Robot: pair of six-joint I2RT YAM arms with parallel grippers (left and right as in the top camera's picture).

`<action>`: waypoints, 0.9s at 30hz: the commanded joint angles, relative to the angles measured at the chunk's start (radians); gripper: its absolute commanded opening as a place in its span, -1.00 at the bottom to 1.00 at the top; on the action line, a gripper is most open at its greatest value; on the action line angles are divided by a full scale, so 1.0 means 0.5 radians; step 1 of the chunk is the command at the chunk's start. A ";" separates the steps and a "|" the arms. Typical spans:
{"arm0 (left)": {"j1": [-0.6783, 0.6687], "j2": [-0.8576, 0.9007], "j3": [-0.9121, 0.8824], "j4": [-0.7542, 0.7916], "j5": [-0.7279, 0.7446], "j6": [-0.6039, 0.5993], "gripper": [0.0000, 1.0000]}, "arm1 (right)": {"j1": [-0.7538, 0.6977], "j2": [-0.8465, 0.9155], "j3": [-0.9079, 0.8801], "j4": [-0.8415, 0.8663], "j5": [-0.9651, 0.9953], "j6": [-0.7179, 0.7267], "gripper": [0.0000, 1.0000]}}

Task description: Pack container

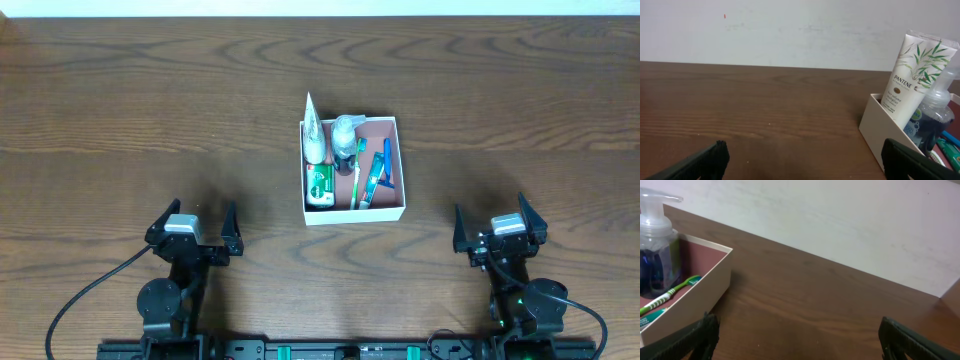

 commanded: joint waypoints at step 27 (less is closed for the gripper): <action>0.010 -0.012 -0.035 -0.067 0.042 0.041 0.96 | -0.011 -0.010 -0.003 -0.007 0.311 0.657 0.99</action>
